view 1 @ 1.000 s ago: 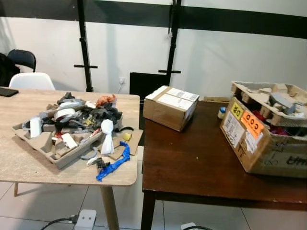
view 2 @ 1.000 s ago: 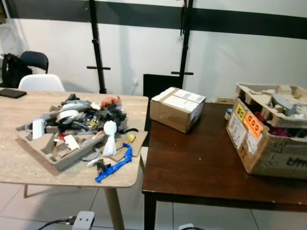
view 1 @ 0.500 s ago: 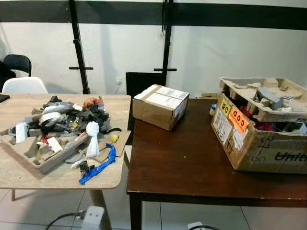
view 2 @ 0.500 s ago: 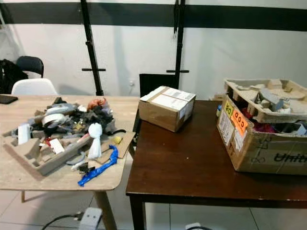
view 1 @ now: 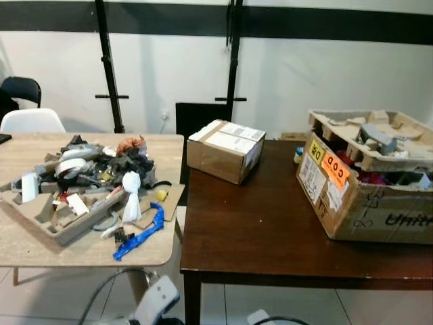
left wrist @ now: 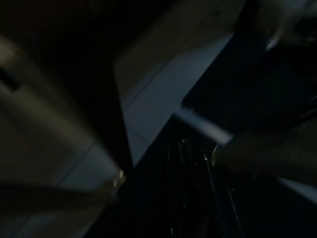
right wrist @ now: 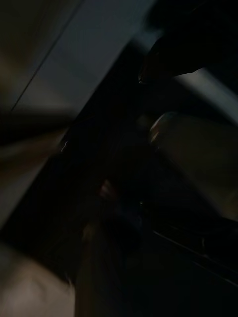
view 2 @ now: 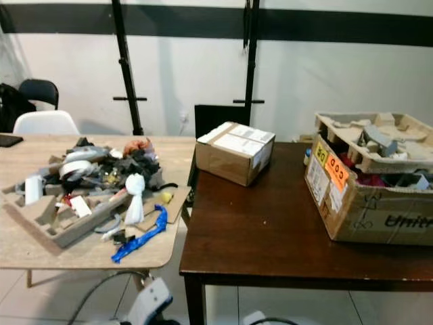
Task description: Picking trash to rubbish bin
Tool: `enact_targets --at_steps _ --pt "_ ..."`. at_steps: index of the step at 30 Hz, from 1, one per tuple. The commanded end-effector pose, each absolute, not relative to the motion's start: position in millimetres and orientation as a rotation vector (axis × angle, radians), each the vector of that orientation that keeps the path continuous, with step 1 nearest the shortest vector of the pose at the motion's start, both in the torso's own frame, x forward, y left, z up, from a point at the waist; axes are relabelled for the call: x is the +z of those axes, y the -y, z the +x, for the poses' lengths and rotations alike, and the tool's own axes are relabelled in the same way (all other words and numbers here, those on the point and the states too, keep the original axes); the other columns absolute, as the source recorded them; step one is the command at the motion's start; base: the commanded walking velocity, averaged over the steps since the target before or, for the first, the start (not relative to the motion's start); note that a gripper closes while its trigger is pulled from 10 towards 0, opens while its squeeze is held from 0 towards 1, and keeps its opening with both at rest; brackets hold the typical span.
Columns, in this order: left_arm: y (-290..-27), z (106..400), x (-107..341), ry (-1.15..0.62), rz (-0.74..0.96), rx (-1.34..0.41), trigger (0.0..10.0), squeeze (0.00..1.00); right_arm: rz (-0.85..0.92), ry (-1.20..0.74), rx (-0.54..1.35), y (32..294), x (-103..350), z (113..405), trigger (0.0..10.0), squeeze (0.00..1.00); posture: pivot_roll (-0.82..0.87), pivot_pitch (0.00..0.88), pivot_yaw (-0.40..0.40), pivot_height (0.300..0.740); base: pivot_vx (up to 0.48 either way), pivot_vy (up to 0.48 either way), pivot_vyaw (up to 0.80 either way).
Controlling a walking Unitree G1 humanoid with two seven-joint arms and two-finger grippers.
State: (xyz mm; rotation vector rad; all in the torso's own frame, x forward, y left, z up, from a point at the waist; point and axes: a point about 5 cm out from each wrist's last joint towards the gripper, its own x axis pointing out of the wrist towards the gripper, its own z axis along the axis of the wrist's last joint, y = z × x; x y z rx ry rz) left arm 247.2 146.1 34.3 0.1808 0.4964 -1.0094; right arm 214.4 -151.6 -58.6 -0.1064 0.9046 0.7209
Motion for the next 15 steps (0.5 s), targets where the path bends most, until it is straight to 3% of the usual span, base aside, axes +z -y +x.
enact_targets --at_steps 1,7,13,15 --pt "-141 249 47 -0.476 0.146 -1.051 10.0 0.00 -0.081 -0.860 0.836 149 -50 219 10.0 0.00 0.07 0.000 -0.029 0.740 0.000 0.000 0.00" --pt "-135 277 110 -0.247 0.104 -1.069 10.0 0.00 0.170 -0.560 1.081 150 26 266 10.0 0.00 0.06 0.000 -0.019 0.740 0.000 0.000 0.00" --pt "-133 286 146 -0.126 0.008 -1.068 10.0 0.00 0.303 -0.348 1.263 141 86 280 10.0 0.00 0.06 0.000 -0.019 0.740 0.000 0.000 0.00" --pt "-143 303 160 -0.062 0.032 -0.842 10.0 0.00 0.318 -0.207 1.290 135 114 293 10.0 0.00 0.06 0.000 -0.020 0.740 0.000 0.000 0.00"
